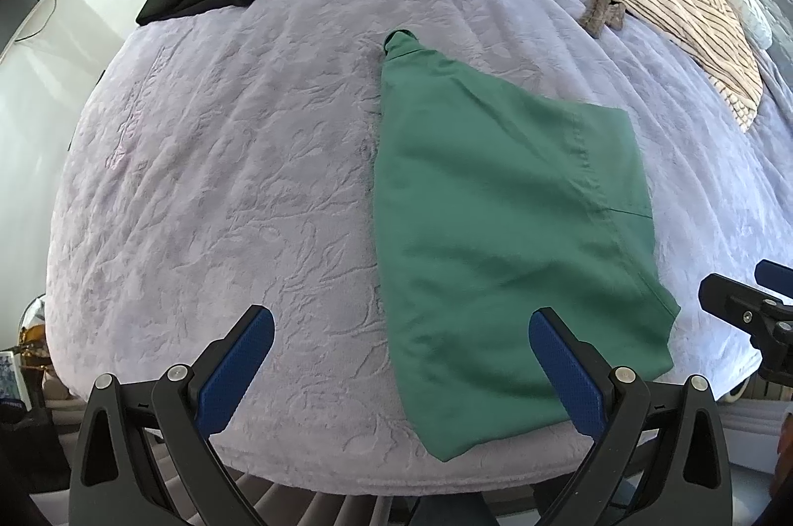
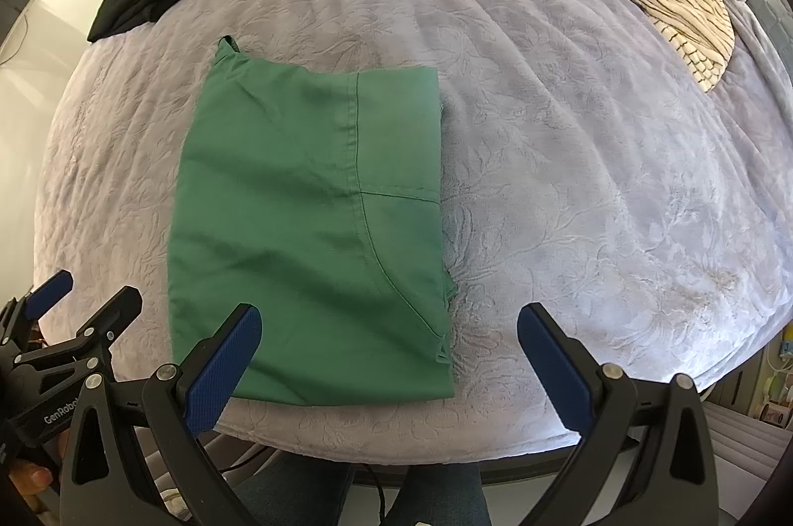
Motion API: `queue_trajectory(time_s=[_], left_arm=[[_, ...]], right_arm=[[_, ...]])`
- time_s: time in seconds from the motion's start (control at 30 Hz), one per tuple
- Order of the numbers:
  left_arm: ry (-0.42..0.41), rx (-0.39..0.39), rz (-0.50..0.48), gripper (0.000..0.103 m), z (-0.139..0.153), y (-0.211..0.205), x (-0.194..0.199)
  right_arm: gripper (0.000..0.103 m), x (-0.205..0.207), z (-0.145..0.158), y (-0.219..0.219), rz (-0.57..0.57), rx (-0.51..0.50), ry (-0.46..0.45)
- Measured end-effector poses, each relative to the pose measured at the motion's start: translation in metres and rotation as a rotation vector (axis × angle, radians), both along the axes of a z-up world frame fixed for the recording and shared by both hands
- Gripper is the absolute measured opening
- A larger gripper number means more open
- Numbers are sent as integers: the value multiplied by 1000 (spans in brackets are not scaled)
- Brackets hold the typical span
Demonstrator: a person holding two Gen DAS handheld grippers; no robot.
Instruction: Fold large clothes
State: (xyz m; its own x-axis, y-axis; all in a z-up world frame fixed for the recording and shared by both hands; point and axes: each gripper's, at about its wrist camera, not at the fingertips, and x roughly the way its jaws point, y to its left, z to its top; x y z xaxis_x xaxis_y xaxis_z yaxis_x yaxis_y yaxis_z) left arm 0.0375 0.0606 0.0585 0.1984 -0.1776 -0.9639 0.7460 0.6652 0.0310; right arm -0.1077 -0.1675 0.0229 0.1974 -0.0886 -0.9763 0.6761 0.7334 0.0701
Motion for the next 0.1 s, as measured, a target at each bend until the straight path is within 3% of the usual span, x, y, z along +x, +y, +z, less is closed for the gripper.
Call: queue_trajectory(time_s=[0.1], left_arm=[[0,0,-3,103,0,-1,-2]], right_arm=[[103,0,0,0,-1,0,0]])
